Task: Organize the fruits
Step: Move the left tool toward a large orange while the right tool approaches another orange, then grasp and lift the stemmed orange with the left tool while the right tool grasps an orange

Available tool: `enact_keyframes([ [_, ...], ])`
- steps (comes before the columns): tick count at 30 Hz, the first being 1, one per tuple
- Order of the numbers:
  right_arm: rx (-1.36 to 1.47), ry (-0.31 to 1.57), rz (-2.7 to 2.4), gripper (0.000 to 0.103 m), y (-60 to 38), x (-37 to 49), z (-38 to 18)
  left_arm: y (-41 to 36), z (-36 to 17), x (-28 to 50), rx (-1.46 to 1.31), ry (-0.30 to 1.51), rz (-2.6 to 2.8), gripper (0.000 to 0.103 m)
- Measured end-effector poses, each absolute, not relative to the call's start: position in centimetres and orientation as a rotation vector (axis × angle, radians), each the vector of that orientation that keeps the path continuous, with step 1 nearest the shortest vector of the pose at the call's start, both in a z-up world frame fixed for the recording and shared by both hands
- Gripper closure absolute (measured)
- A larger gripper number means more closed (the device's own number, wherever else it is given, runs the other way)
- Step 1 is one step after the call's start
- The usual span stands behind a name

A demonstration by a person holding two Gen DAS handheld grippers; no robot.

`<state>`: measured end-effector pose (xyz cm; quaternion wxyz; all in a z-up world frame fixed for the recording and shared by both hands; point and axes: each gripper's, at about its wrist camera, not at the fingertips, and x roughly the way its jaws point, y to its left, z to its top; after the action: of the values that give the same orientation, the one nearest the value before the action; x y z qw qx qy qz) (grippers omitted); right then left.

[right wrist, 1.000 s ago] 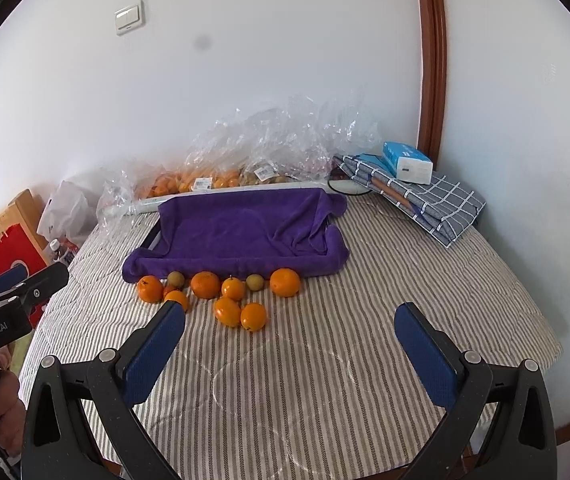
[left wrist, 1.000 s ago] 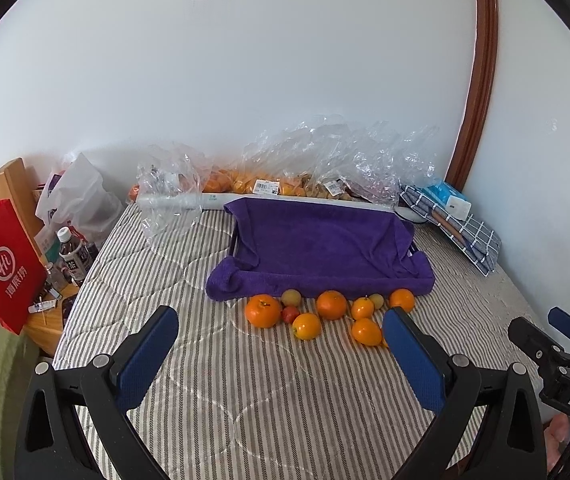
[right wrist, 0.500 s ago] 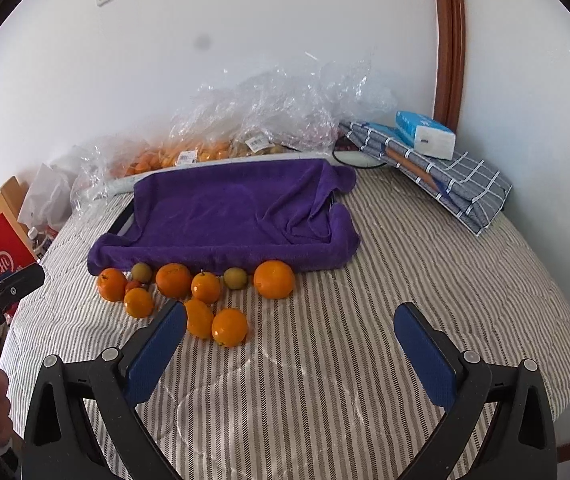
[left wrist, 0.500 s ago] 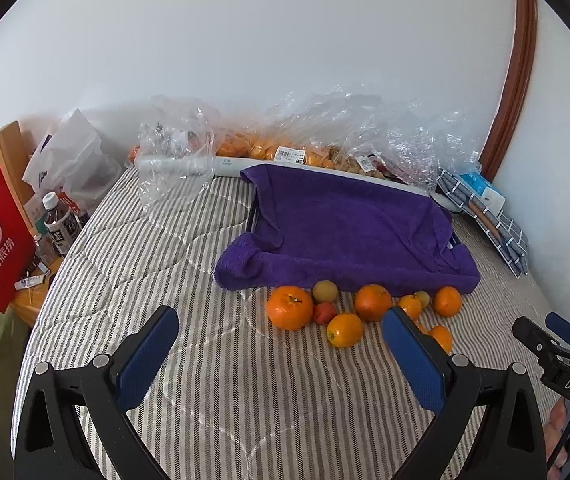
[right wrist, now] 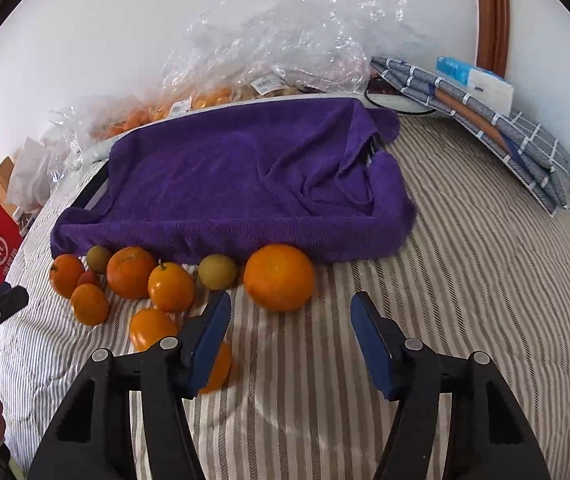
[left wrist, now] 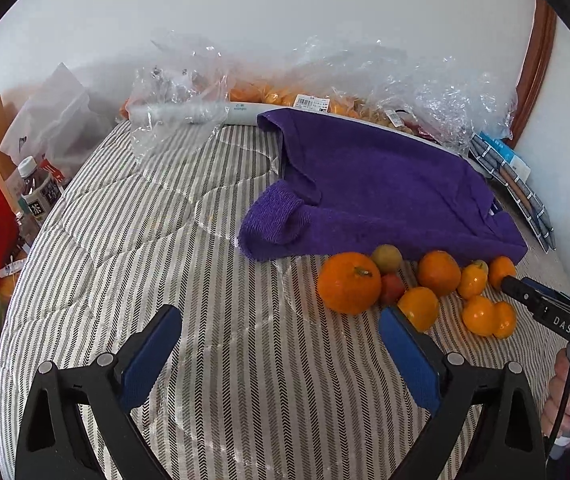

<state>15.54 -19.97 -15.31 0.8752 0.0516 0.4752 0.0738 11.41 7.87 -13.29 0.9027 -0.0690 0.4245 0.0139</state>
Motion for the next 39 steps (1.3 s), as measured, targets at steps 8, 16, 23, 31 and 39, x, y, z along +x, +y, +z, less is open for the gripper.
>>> enact_keyframes([
  [8,0.091,1.019,0.148,0.046,-19.6,17.7,-16.6,7.2,-14.1,12.8,-0.168,0.886,-0.022,0.004],
  [16,0.097,1.010,0.167,0.062,-19.8,16.9,-16.5,5.8,-14.9,14.6,-0.163,0.897,-0.073,0.023],
  [23,0.119,1.003,0.165,0.063,-20.7,15.9,-16.3,6.1,-15.7,15.7,-0.282,0.930,-0.180,0.062],
  [31,0.098,0.999,0.182,0.063,-20.8,14.3,-15.9,6.6,-15.1,13.8,-0.193,0.914,-0.110,0.062],
  [39,0.090,1.002,0.160,0.060,-20.6,14.8,-16.4,7.4,-15.5,13.8,-0.205,0.911,-0.110,0.061],
])
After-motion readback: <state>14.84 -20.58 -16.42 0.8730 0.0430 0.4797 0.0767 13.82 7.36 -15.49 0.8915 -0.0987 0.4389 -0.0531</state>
